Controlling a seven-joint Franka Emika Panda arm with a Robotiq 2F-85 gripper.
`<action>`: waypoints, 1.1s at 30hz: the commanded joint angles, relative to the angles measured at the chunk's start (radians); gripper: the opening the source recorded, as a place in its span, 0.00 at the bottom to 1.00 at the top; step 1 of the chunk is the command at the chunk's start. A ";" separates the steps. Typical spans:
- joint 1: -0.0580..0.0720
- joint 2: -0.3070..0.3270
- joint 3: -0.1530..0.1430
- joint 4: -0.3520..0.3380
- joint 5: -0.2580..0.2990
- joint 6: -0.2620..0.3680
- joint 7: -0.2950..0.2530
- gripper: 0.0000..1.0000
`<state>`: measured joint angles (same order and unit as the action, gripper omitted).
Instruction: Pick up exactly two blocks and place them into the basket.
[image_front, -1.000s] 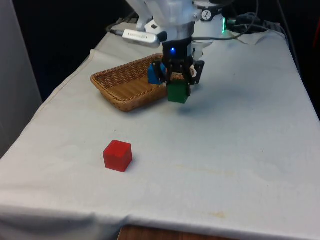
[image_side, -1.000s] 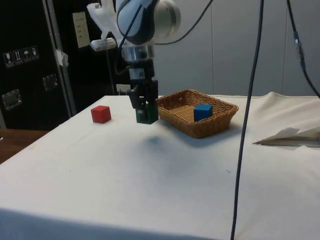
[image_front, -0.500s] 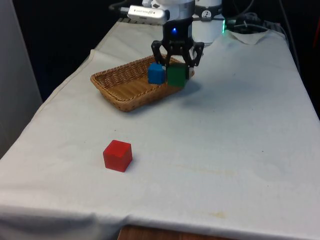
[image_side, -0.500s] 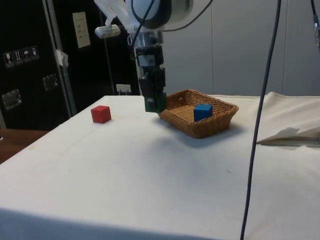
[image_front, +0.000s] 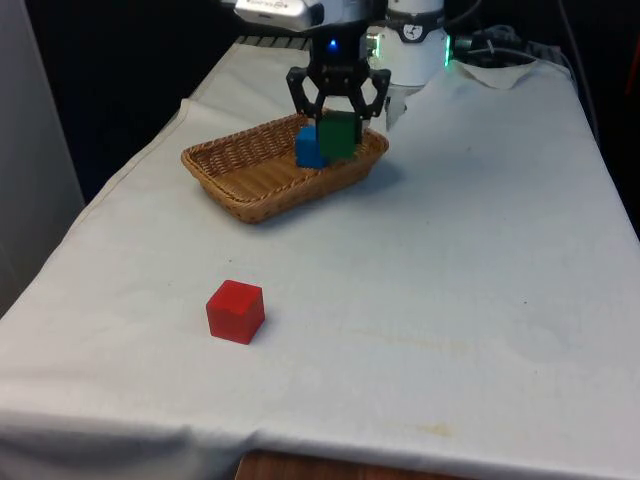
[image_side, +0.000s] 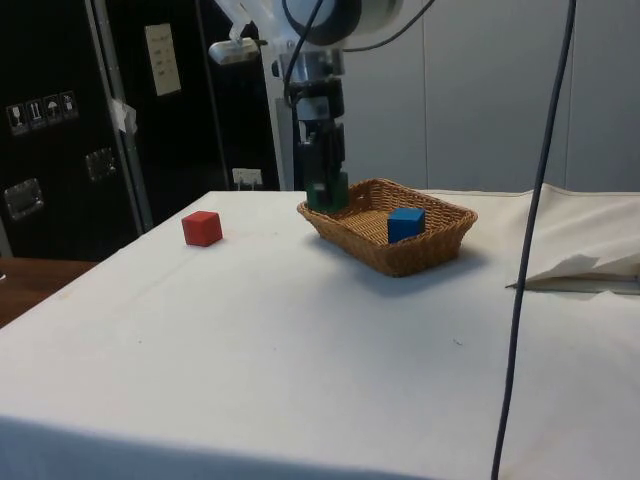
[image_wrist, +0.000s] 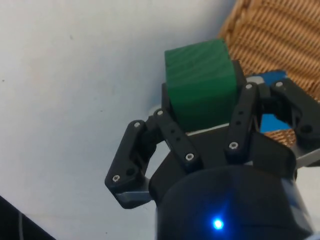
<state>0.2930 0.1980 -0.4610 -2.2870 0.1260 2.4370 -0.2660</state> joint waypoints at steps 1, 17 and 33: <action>-0.004 -0.006 -0.009 -0.009 -0.003 0.005 -0.017 0.04; -0.006 0.077 -0.106 0.014 0.106 0.015 -0.194 0.04; -0.035 0.228 -0.181 0.104 0.276 0.007 -0.409 0.04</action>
<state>0.2730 0.4200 -0.6500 -2.1910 0.3910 2.4500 -0.6590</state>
